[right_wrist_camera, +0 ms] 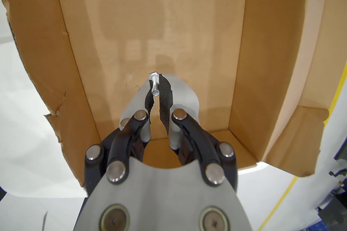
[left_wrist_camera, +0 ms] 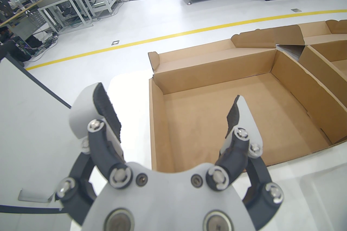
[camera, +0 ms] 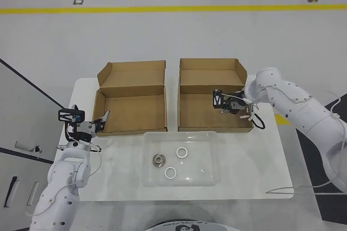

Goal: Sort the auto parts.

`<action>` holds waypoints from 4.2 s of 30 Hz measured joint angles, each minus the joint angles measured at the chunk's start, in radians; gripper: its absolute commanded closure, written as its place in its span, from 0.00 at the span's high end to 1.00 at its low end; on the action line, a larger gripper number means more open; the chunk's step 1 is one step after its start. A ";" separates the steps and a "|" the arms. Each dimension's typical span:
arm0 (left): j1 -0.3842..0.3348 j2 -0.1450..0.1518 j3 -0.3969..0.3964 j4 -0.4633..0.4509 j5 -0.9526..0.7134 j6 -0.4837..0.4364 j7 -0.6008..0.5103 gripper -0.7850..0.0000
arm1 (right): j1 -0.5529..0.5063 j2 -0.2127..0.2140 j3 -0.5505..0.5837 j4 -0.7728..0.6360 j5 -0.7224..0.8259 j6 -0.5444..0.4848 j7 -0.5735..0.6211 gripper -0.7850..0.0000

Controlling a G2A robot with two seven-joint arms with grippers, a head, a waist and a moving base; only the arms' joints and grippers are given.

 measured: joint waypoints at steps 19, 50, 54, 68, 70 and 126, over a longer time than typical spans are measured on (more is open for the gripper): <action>0.000 0.000 0.000 0.000 0.000 0.000 0.000 1.00 | -0.041 -0.029 0.042 0.017 -0.037 0.023 0.022 0.00; 0.000 0.000 0.000 0.000 0.000 0.000 0.000 1.00 | -0.092 0.009 0.188 -0.057 -0.035 0.009 0.022 1.00; 0.000 0.000 0.000 0.000 0.000 0.000 0.000 1.00 | -0.112 0.044 0.235 -0.115 -0.032 -0.011 0.029 1.00; 0.000 0.000 0.000 0.000 0.000 0.000 0.000 1.00 | -0.288 0.226 0.469 -0.532 0.072 -0.077 0.159 1.00; 0.000 0.000 0.000 0.000 0.000 0.000 0.000 1.00 | -0.307 0.248 0.493 -0.593 0.105 -0.077 0.199 1.00; 0.000 0.000 0.000 0.000 0.000 0.000 0.000 1.00 | 0.033 0.223 -0.042 -0.926 0.294 -0.003 0.385 1.00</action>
